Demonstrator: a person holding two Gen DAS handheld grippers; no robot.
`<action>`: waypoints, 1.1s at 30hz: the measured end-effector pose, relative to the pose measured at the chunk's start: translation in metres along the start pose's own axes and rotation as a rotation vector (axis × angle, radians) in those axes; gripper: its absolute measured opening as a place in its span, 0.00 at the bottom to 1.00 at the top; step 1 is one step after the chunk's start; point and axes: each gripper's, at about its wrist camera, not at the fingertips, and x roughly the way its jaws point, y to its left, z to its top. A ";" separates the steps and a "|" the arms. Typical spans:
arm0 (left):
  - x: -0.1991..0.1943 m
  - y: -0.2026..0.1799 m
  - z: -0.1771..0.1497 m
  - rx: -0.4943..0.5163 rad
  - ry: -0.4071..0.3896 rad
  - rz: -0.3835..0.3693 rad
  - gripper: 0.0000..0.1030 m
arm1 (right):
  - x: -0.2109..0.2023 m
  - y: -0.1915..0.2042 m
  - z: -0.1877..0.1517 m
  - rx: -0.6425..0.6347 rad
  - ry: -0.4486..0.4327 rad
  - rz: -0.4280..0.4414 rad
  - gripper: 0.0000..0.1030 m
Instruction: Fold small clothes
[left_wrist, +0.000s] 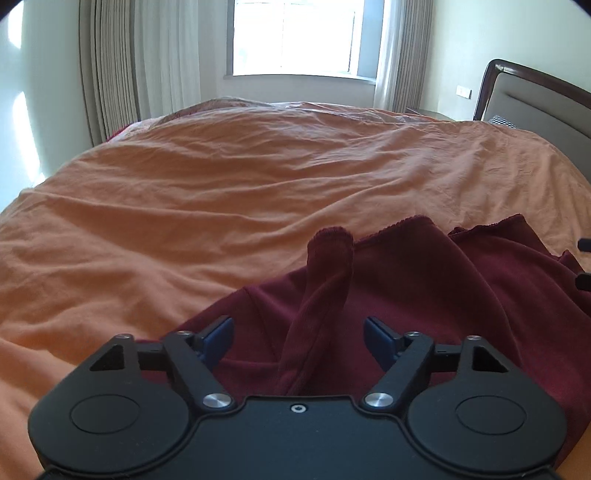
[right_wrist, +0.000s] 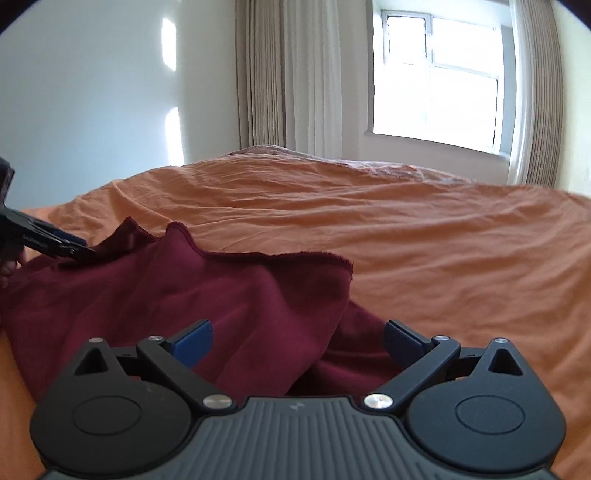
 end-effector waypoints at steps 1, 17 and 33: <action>0.003 0.002 -0.002 -0.018 0.010 -0.007 0.57 | 0.001 -0.005 -0.001 0.044 0.004 0.030 0.91; 0.004 0.025 -0.007 -0.245 0.015 0.102 0.07 | 0.054 -0.047 0.015 0.345 0.024 0.022 0.33; 0.003 0.027 -0.012 -0.257 0.007 0.093 0.08 | 0.060 -0.050 0.015 0.285 0.000 -0.150 0.14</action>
